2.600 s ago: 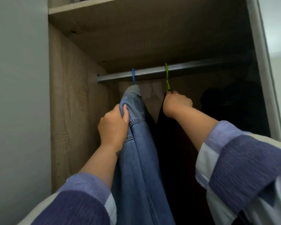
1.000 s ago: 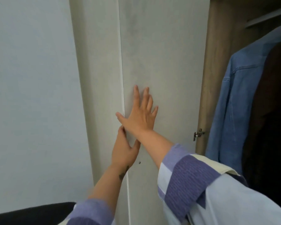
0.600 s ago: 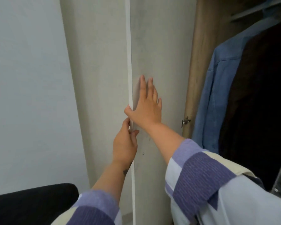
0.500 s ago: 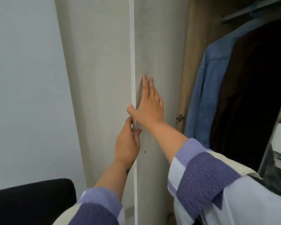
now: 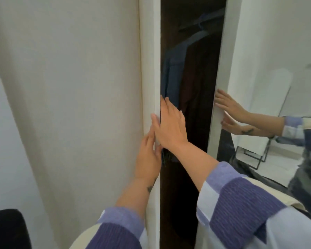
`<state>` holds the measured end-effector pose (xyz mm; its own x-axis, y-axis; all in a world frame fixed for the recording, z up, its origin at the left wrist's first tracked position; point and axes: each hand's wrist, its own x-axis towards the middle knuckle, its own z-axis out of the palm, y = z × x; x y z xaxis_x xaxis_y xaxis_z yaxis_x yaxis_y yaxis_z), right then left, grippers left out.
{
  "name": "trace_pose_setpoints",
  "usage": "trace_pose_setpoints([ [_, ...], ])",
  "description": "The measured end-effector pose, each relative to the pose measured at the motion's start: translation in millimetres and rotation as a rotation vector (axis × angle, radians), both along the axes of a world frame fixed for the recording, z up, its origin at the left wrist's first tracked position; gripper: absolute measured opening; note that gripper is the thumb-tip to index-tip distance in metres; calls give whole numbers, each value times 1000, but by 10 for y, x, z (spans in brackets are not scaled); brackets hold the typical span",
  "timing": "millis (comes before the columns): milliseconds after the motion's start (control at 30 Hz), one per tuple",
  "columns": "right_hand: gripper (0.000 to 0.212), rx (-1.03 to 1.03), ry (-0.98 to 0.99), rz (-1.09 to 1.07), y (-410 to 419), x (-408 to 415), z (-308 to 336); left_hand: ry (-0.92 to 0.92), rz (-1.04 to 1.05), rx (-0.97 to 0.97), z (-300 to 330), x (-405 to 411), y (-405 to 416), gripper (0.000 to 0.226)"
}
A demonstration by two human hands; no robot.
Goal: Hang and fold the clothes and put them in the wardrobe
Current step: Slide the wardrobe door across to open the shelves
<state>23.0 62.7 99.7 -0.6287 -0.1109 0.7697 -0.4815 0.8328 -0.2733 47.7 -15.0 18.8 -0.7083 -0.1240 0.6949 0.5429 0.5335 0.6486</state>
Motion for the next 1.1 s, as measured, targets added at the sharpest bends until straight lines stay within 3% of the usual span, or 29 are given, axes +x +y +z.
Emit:
trace_pose_setpoints([
  [167,60,179,91,-370,734,-19,-261,-138,-128,-262,19,-131,274,103],
  [233,73,305,45,-537,1049,-39,-326,-196,-197,-324,6,-221,312,116],
  [333,73,476,5,-629,1375,-81,-412,-240,-185,-461,16,-340,424,127],
  [500,76,586,33,-689,1530,-180,-538,-106,140,-794,-27,-629,681,133],
  [900,80,605,86,-724,1562,-205,-528,-129,176,-779,-56,-985,1221,110],
  [1100,81,614,114,-748,1587,-203,-500,-126,75,-699,-17,-1061,1269,109],
])
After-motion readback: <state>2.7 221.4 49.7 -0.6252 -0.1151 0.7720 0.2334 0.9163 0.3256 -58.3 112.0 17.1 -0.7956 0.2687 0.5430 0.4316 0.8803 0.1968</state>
